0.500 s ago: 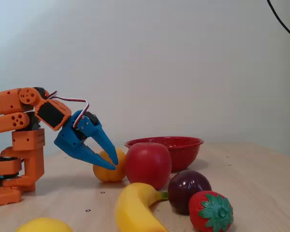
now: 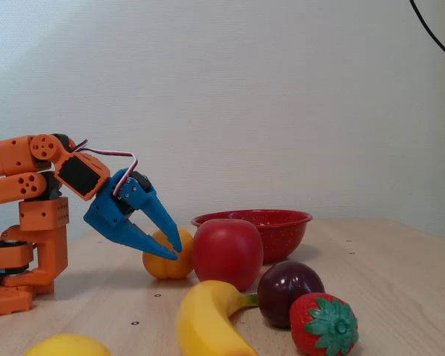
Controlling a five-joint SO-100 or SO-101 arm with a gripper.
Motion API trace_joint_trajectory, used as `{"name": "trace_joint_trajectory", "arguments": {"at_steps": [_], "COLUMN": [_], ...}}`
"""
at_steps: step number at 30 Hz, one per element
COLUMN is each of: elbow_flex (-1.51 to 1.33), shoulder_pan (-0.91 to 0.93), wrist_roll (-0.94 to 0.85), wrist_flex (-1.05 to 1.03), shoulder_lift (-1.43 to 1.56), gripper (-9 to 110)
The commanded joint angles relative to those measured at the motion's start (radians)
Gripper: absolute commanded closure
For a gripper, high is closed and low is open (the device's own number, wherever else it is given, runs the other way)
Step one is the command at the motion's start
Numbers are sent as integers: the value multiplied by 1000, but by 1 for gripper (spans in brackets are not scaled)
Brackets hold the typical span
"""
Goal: Put the lemon in the red bowl.
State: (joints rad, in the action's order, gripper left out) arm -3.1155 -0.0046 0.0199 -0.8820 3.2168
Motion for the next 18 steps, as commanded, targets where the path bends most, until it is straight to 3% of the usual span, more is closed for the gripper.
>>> {"name": "trace_joint_trajectory", "arguments": {"at_steps": [1, 18], "elbow_flex": [12, 540], "shoulder_pan": [8, -110], "wrist_roll": [11, 199], "wrist_flex": [-6, -356], "shoulder_lift": [2, -347], "gripper": [101, 101]}}
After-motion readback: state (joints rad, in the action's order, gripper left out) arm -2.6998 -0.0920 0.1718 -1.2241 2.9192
